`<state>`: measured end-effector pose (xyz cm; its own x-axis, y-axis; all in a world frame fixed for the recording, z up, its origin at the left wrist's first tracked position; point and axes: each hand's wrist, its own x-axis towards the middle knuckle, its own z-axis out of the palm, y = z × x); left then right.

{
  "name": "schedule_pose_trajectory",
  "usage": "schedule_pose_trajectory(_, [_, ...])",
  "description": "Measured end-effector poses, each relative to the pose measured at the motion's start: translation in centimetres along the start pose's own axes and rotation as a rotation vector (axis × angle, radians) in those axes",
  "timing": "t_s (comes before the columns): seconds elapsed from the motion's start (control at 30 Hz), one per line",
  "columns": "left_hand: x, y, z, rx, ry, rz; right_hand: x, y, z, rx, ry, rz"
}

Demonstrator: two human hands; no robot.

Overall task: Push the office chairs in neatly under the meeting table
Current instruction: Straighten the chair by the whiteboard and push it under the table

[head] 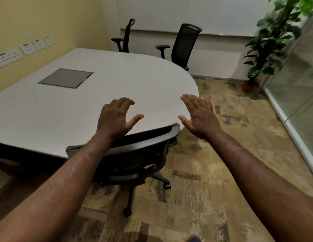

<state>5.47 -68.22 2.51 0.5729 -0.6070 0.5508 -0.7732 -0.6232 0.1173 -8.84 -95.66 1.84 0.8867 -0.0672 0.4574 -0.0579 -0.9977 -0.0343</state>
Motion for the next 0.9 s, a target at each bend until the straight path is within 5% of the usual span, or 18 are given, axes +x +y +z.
schedule_pose_trajectory(0.43, [16.1, 11.1, 7.4, -0.038, 0.060, 0.084, 3.0, 19.2, -2.4, -0.117, 0.033, 0.180])
schedule_pose_trajectory(0.9, [28.3, 19.5, 20.2, 0.019, -0.065, 0.099, 3.4, 35.5, 0.6, -0.207, 0.053, 0.345])
